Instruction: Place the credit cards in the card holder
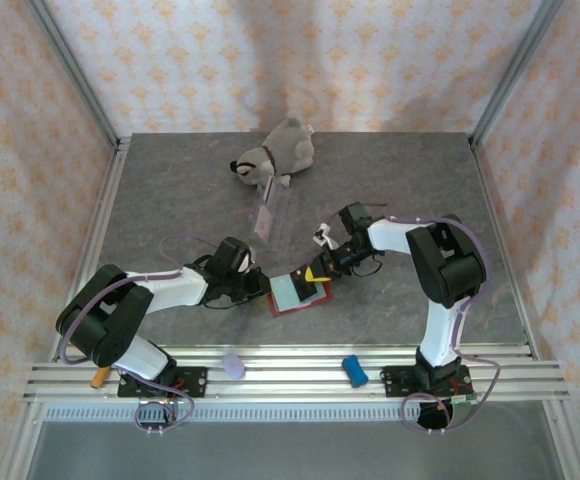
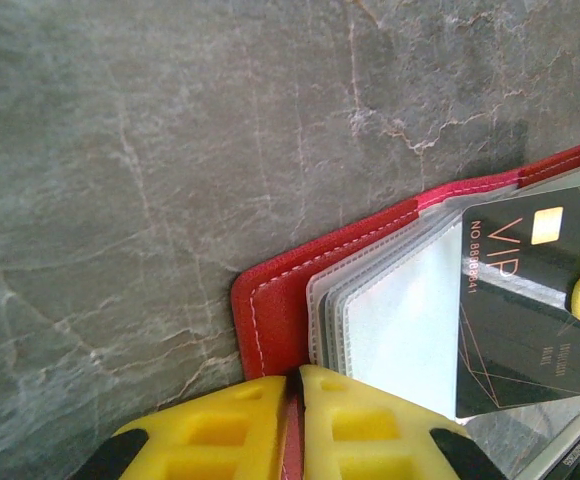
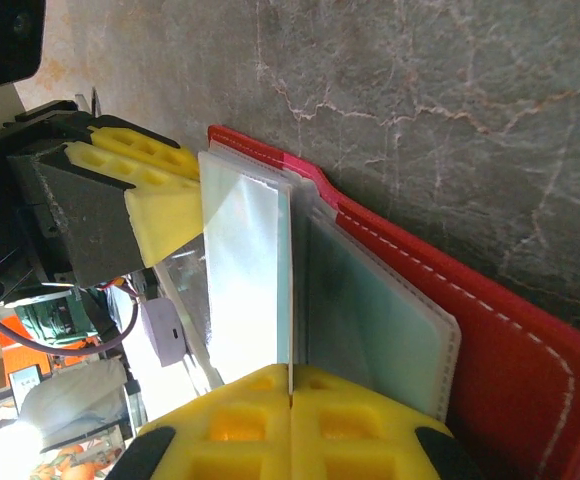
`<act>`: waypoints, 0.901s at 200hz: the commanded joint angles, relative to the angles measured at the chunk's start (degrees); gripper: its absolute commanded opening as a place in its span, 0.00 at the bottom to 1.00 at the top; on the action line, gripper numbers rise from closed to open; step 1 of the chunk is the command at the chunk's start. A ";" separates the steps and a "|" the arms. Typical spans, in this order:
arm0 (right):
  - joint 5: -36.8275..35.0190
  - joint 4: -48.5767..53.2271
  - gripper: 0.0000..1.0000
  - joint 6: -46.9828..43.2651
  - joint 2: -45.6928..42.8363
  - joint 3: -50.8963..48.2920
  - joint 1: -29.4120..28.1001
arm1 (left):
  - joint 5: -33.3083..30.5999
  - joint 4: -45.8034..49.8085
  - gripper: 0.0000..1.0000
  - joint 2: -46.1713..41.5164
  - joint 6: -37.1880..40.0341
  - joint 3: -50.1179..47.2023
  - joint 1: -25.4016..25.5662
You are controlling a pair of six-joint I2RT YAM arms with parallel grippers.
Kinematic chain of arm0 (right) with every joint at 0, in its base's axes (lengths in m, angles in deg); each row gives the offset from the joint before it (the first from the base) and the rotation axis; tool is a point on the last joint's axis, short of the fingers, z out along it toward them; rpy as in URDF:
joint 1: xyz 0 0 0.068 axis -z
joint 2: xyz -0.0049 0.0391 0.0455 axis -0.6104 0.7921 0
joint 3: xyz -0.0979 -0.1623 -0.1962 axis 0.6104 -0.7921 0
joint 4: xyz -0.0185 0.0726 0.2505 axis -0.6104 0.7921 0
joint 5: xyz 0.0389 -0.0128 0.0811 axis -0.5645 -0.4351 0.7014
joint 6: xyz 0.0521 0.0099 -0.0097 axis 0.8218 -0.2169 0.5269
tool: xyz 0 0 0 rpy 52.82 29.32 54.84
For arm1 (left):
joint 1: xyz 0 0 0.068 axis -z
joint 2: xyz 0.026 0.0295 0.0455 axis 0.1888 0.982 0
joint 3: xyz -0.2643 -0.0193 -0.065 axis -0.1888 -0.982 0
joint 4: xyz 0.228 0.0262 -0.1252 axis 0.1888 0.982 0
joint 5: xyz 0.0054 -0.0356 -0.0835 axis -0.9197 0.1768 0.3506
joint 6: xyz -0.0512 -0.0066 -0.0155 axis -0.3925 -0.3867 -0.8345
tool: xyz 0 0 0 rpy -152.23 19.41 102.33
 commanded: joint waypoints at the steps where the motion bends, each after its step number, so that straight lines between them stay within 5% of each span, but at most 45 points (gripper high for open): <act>1: 1.32 -2.40 0.00 1.33 0.76 -0.90 -1.24 | -1.61 1.03 0.14 1.85 1.21 1.49 -0.53; 180: 0.93 -19.77 0.00 11.96 -1.48 -8.75 -3.89 | -1.87 1.49 0.14 2.57 1.82 2.44 -0.99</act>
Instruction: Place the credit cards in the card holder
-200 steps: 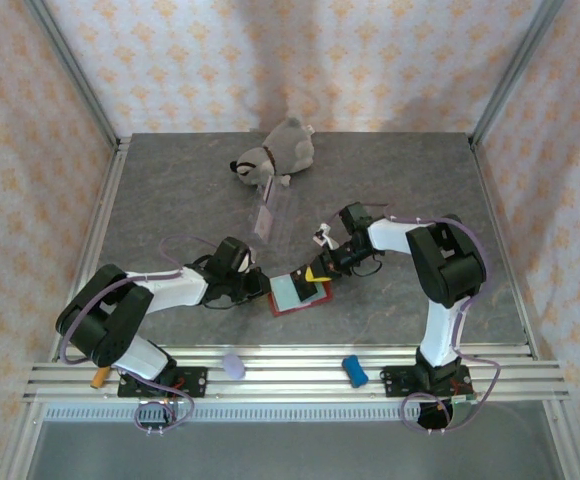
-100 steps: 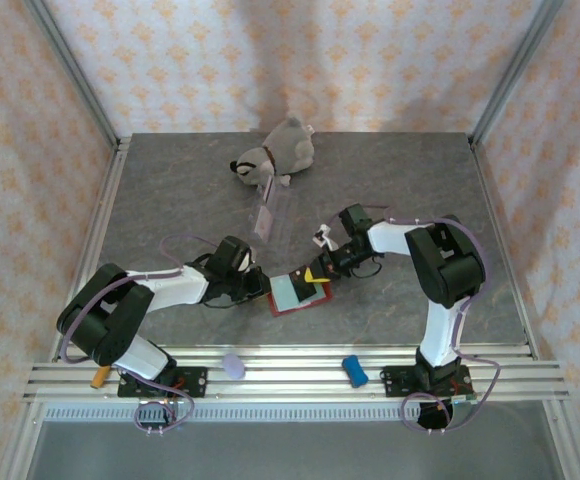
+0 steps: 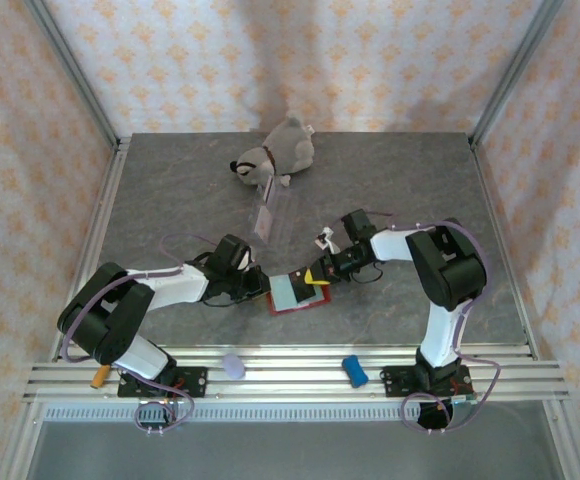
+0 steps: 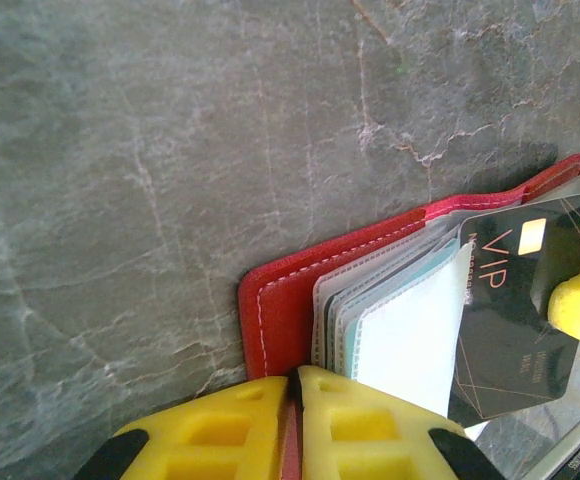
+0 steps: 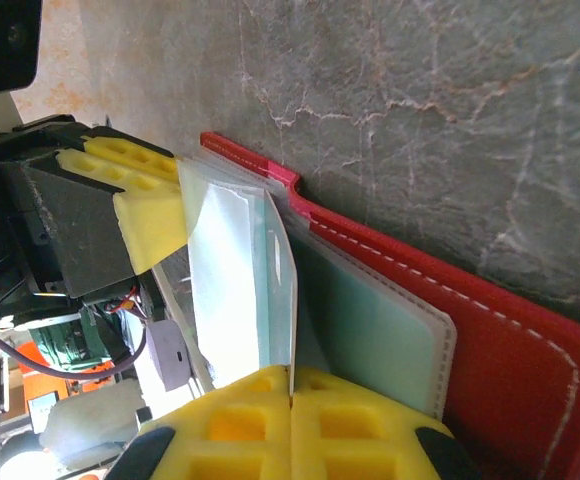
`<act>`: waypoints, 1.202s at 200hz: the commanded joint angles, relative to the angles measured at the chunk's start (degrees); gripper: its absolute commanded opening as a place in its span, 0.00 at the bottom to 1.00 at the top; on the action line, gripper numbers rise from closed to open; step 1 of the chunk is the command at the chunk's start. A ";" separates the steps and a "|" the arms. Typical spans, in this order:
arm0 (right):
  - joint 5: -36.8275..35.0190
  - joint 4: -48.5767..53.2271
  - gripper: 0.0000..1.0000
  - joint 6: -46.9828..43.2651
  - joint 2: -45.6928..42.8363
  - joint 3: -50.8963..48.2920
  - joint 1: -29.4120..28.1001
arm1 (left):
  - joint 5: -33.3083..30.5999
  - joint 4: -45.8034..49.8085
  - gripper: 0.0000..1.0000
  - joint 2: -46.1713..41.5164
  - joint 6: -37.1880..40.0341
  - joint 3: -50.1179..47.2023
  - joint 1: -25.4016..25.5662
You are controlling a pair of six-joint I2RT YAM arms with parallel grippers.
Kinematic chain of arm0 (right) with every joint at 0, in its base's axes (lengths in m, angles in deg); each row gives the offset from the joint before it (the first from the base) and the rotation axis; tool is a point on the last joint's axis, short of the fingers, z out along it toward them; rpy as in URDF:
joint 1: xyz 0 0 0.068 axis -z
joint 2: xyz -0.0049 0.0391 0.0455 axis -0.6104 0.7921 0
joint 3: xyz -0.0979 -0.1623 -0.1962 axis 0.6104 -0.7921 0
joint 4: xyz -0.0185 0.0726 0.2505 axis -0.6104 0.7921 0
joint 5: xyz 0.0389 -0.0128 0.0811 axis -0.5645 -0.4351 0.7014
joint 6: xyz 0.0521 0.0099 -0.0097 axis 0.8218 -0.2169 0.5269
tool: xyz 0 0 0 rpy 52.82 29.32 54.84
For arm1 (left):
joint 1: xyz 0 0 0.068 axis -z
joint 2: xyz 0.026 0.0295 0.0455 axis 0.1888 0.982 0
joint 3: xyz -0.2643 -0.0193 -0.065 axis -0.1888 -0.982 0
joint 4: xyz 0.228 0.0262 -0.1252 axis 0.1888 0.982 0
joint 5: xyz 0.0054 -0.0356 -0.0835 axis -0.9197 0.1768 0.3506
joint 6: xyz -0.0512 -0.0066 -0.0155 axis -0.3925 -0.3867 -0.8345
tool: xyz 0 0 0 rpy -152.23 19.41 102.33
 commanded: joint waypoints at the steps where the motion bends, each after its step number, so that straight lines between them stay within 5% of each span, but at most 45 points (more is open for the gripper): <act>1: -0.14 -5.91 0.00 3.15 -0.12 -1.53 -3.57 | -2.11 -0.66 0.14 1.86 0.79 1.01 -0.21; 83: -0.30 -17.22 0.00 11.70 -1.18 -4.88 -4.27 | -1.62 -1.03 0.14 3.01 0.36 1.12 -0.32; 240: -8.64 -11.85 0.00 12.93 -6.60 -9.88 -3.14 | -3.33 -1.40 0.12 0.85 0.38 -1.58 -1.06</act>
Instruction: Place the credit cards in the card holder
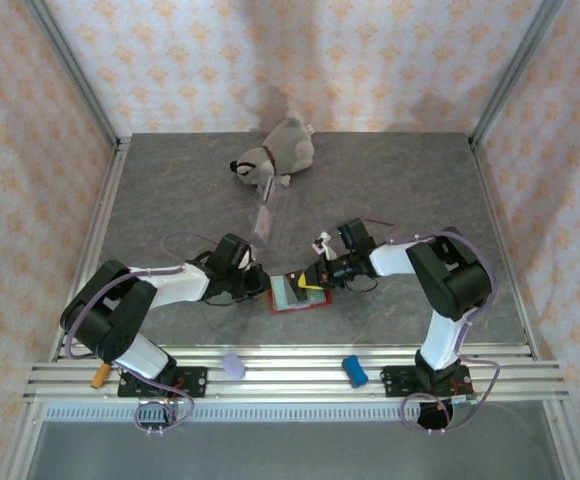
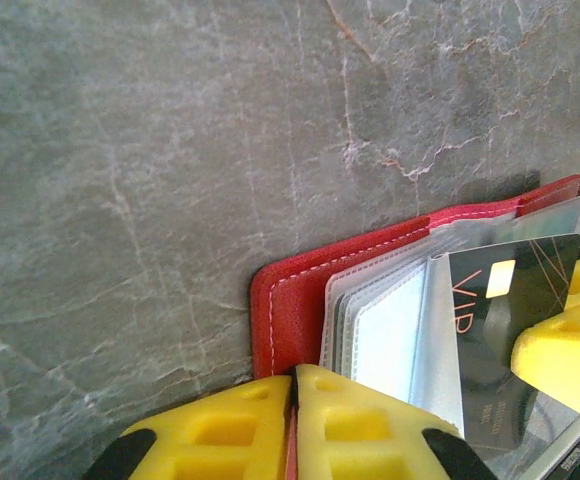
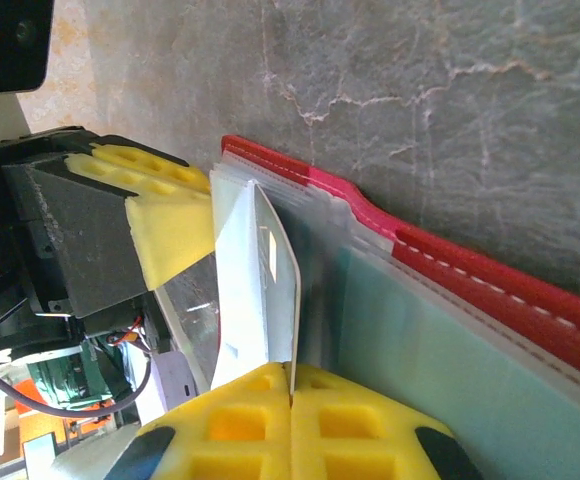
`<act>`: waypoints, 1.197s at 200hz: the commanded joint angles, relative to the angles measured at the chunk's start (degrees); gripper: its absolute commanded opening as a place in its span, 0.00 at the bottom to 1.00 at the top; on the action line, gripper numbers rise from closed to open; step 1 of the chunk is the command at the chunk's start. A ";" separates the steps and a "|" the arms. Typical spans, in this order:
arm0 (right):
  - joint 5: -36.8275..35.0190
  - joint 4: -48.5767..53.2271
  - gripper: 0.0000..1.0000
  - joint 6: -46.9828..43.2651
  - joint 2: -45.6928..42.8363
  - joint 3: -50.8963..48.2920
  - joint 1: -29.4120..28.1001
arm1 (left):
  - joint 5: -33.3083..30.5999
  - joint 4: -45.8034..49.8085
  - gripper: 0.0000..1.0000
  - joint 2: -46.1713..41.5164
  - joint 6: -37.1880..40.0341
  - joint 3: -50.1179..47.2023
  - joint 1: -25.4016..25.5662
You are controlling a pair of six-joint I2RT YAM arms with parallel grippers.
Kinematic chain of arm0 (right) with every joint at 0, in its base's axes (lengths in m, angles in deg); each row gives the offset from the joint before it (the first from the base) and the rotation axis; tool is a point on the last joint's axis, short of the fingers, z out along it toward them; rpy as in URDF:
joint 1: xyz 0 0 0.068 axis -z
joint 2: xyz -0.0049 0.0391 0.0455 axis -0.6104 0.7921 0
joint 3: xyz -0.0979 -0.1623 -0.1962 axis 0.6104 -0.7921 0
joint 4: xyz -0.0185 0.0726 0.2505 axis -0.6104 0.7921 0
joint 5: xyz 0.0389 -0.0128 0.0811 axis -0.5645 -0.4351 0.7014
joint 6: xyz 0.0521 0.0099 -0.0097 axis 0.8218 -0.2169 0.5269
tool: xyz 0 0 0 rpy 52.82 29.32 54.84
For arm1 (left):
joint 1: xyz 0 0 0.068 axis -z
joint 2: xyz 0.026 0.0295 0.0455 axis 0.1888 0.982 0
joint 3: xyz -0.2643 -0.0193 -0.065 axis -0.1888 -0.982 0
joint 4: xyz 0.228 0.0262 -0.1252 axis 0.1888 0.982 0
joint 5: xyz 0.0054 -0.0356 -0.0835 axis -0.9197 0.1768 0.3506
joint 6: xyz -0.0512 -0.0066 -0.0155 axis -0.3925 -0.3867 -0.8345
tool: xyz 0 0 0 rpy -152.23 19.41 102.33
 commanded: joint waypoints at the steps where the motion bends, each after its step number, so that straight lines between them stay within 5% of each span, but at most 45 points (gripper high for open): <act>1: -4.06 3.54 0.00 0.32 -2.27 -2.02 0.73 | -3.97 0.08 0.12 -0.25 0.22 -1.84 -0.74; 146: -0.04 3.43 0.00 1.62 -0.75 1.01 -0.64 | -2.30 -2.55 0.10 1.78 -0.26 -1.64 -0.79; 239: 0.28 -4.55 0.09 7.61 0.92 0.11 -1.42 | -2.38 -3.14 0.10 2.78 -0.03 -1.78 -0.92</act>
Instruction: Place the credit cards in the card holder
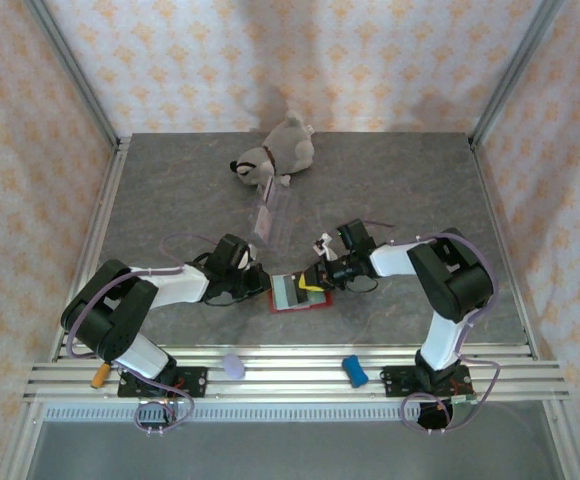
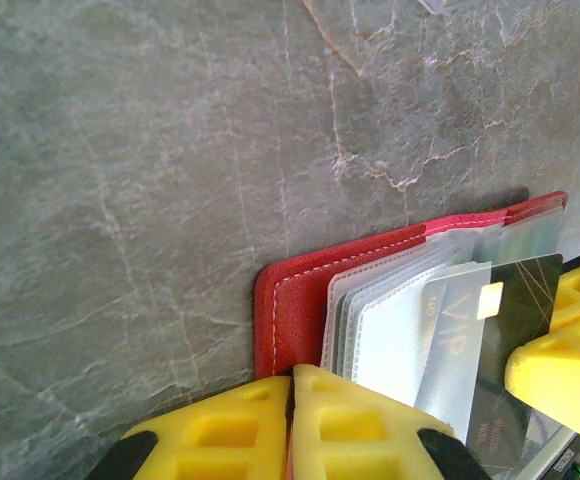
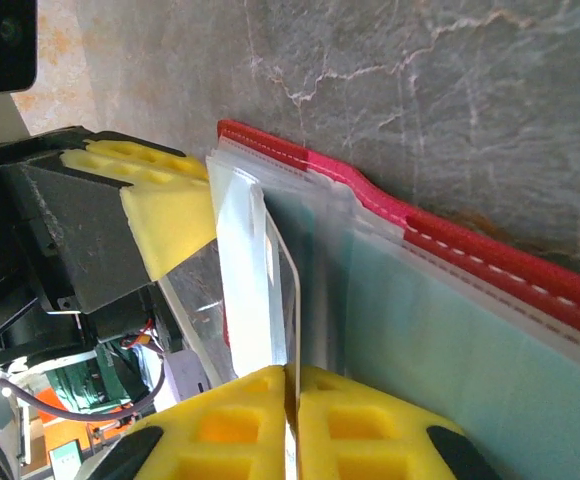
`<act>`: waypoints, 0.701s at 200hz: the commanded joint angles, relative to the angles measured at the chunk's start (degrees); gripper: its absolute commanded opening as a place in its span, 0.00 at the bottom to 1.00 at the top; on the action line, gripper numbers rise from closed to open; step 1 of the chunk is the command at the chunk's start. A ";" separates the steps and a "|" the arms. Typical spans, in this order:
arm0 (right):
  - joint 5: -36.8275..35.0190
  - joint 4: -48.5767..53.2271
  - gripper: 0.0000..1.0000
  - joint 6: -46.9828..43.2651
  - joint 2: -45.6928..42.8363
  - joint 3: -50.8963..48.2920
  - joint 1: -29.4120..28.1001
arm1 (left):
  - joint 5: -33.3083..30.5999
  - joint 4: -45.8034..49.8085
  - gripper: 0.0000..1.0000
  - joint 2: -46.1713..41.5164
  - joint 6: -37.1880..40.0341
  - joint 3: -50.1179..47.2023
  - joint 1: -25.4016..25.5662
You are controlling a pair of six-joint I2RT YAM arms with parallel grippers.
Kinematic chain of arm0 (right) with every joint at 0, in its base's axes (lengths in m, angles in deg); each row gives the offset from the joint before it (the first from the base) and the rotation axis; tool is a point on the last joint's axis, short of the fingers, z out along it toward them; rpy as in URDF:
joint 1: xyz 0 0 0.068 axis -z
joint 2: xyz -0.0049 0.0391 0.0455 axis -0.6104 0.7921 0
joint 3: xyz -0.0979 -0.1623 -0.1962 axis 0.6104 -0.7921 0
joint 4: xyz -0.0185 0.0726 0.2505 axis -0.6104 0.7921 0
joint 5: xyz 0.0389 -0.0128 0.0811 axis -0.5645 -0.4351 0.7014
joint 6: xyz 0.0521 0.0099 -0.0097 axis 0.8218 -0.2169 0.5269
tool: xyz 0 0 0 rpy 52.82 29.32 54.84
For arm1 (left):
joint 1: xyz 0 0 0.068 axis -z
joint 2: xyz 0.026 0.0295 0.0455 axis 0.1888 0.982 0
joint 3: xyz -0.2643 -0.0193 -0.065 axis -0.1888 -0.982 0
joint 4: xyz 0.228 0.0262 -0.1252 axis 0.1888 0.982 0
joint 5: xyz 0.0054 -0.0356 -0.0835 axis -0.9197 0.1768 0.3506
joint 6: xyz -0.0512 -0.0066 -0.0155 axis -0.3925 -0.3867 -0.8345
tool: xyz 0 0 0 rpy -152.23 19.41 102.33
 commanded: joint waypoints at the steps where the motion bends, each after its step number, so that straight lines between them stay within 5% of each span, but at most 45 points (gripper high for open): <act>1: -0.09 -5.34 0.09 3.96 1.34 0.10 -1.03 | -2.82 -0.01 0.10 2.45 0.08 -0.69 -0.55; 78: -3.30 -13.18 0.12 11.01 3.36 0.50 -5.01 | -2.56 -2.68 0.09 2.90 -1.02 -1.99 -0.43; 140: -10.47 3.16 0.22 1.22 -0.57 1.45 -4.96 | -3.54 0.63 0.09 2.15 0.70 -1.55 -0.79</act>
